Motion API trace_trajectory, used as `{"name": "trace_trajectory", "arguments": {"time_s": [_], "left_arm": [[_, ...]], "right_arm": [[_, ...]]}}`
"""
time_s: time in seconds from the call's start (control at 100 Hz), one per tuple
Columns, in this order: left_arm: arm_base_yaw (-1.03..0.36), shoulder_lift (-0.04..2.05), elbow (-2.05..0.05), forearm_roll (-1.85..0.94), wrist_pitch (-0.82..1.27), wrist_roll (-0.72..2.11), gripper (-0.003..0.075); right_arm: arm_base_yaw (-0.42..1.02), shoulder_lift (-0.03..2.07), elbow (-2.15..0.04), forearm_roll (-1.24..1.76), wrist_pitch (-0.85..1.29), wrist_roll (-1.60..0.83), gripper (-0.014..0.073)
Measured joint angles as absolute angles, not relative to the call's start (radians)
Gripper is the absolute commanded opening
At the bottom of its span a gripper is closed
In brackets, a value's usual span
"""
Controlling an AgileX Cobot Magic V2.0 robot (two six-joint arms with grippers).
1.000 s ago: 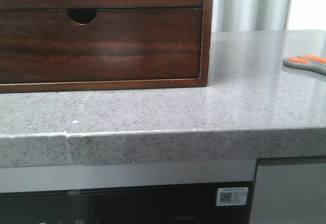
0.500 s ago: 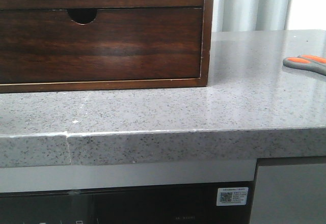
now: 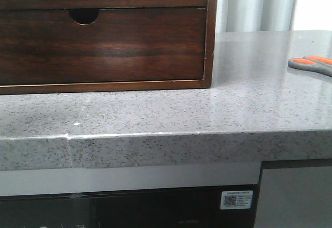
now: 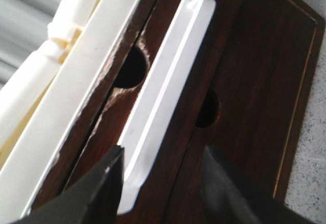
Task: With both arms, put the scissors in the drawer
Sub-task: 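Pull the drawer out toward the robot with the left gripper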
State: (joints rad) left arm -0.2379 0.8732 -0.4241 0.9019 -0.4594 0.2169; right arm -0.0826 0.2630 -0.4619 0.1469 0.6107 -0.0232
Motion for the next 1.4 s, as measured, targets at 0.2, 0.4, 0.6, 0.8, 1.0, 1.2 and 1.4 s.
{"name": "trace_trajectory", "arguments": {"time_s": [0.2, 0.4, 0.6, 0.8, 1.0, 1.2, 1.4], "left_arm": [[-0.24, 0.969, -0.482, 0.904, -0.513, 0.285, 0.0306], [-0.24, 1.059, -0.54, 0.905, -0.52, 0.332, 0.0306], [-0.24, 1.118, -0.566, 0.905, -0.522, 0.365, 0.0306], [-0.24, 1.146, -0.568, 0.905, -0.523, 0.396, 0.0306], [-0.24, 1.161, -0.572, 0.903, -0.53, 0.402, 0.0267], [-0.24, 1.163, -0.577, 0.89, -0.538, 0.402, 0.0062], [-0.24, 1.163, -0.583, 0.897, -0.541, 0.434, 0.0004]], "right_arm": [[-0.083, 0.263, -0.462, 0.147, 0.611, -0.023, -0.0096], [-0.083, 0.263, -0.462, 0.147, 0.611, -0.023, -0.0096], [-0.083, 0.263, -0.462, 0.147, 0.611, -0.023, -0.0096], [-0.083, 0.263, -0.462, 0.147, 0.611, -0.023, -0.0096], [-0.083, 0.263, -0.462, 0.147, 0.611, -0.023, -0.0096], [-0.083, 0.263, -0.462, 0.147, 0.611, -0.023, -0.0096], [-0.083, 0.263, -0.462, 0.147, 0.611, -0.023, -0.0096]]}}
